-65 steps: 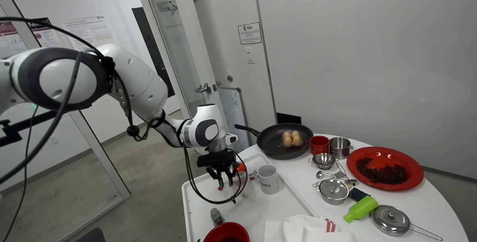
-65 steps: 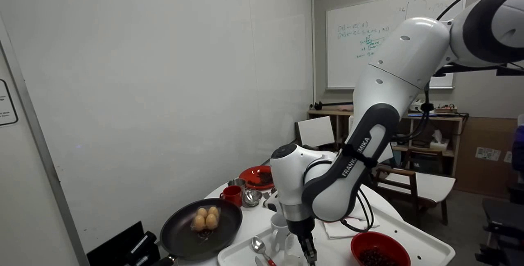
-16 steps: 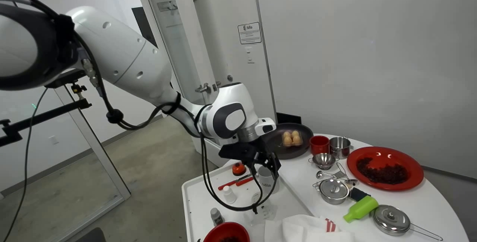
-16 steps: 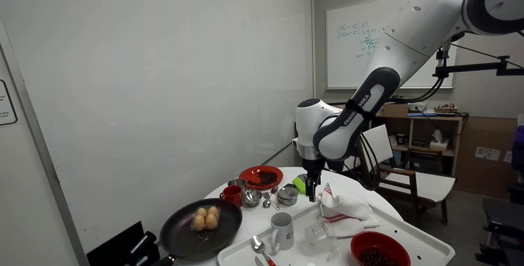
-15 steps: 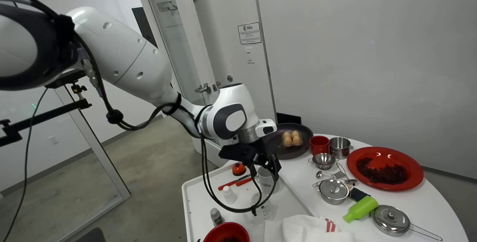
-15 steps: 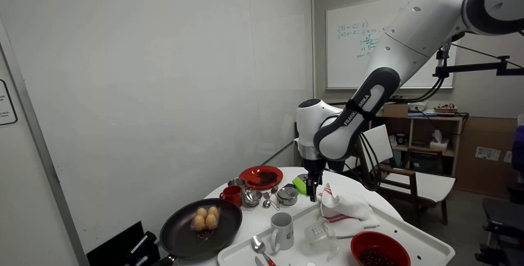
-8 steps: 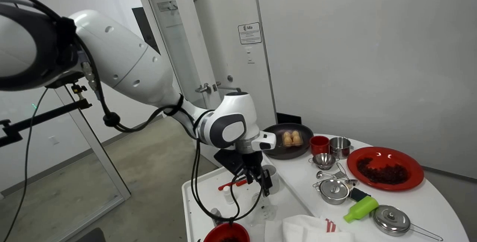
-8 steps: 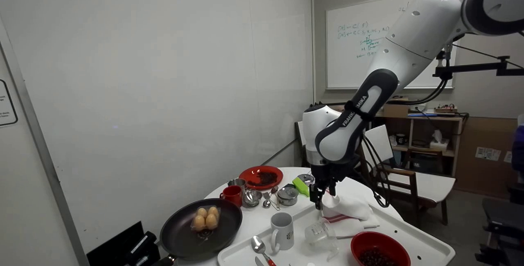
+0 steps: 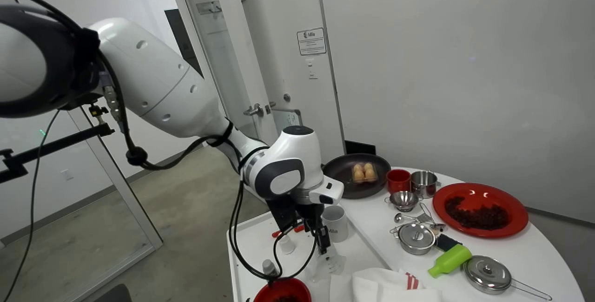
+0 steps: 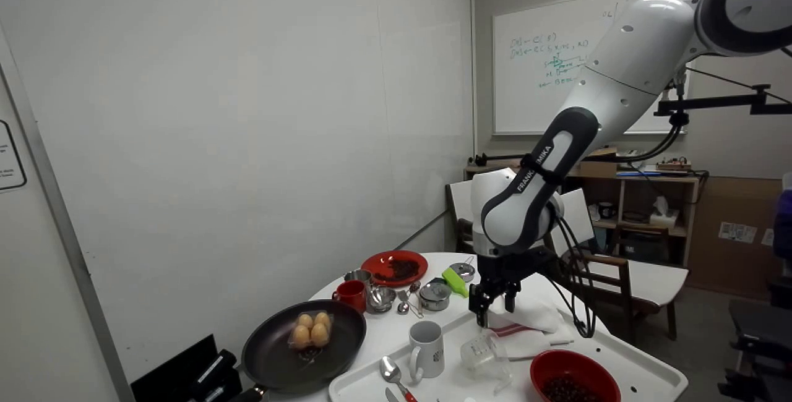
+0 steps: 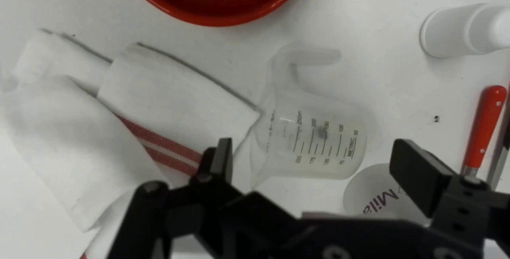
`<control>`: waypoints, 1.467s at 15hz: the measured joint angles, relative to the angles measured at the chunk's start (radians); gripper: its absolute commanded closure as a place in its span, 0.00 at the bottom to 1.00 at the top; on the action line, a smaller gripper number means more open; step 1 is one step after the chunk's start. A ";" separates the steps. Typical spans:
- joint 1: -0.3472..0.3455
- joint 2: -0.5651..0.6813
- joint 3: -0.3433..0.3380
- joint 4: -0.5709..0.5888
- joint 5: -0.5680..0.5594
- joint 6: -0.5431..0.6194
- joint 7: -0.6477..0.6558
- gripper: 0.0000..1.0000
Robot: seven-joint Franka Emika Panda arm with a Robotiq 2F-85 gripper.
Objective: Put the mug on the left side of the sharpie
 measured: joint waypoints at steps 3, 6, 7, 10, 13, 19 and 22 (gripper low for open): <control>0.000 0.022 0.011 -0.004 0.000 0.039 -0.013 0.00; 0.001 0.050 0.015 -0.002 0.000 0.078 -0.029 0.00; 0.000 0.059 0.016 -0.001 0.000 0.089 -0.035 0.00; -0.027 0.081 0.039 0.005 0.010 0.113 -0.063 0.00; -0.109 0.094 0.111 0.014 0.068 0.122 -0.135 0.00; -0.262 0.104 0.196 0.029 0.178 0.122 -0.238 0.00; -0.319 0.115 0.246 0.033 0.221 0.111 -0.298 0.00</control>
